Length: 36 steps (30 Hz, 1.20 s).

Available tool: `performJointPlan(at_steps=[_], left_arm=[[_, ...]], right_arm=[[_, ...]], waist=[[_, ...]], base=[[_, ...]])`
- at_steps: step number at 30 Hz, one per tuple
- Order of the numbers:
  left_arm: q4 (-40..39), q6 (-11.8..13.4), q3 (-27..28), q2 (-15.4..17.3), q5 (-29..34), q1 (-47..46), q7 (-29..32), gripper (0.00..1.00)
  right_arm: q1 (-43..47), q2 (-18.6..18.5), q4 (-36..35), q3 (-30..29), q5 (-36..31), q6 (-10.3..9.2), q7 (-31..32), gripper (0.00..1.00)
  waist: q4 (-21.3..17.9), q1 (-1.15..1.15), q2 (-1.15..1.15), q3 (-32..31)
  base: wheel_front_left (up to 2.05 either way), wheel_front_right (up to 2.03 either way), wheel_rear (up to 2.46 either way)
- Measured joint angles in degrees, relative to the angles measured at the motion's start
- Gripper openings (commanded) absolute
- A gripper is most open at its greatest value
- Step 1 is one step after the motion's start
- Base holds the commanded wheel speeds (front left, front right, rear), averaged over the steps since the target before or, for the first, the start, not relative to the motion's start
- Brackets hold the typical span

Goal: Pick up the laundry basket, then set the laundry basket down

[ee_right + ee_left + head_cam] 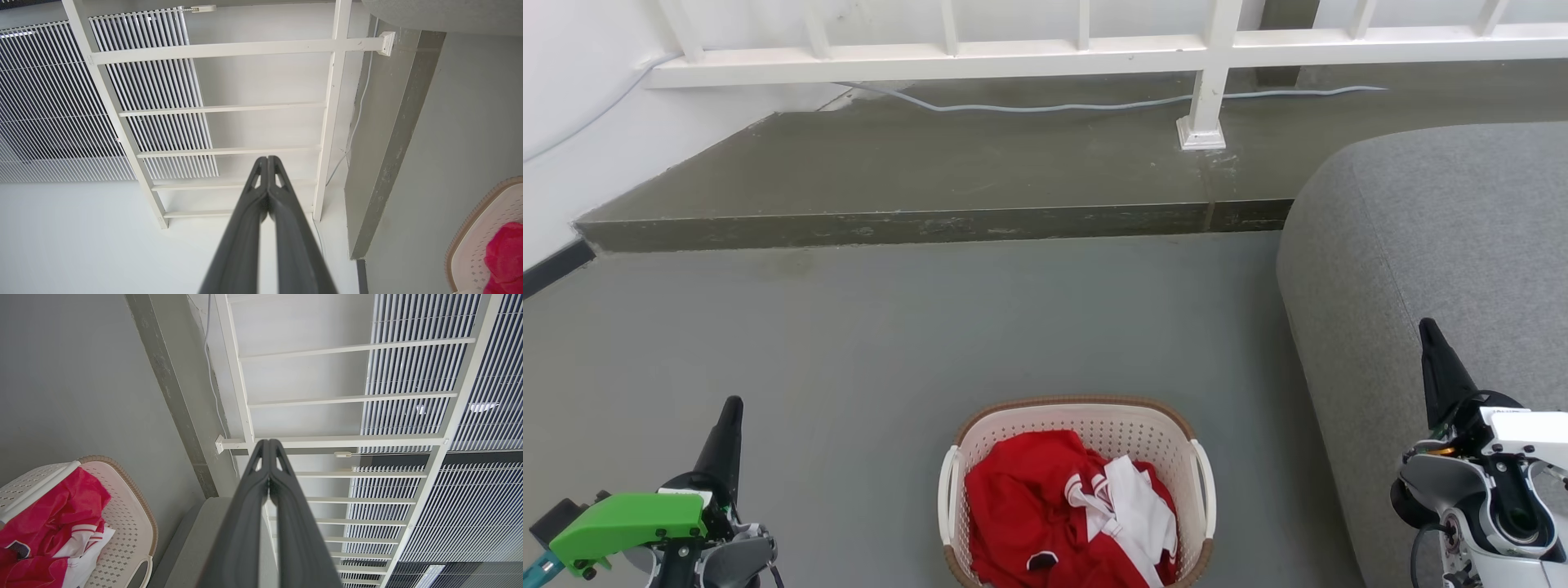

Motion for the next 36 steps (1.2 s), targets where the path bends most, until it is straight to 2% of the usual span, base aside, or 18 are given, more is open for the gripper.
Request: performJointPlan(at_steps=[36], left_arm=[[0.0,0.0,0.0,0.0,0.0,0.0,0.0,0.00]], right_arm=[[0.0,0.0,-0.2,0.1,0.1,0.00,0.0,0.00]], waist=[[0.0,0.00,0.00,0.0]], base=[[0.00,0.00,0.00]])
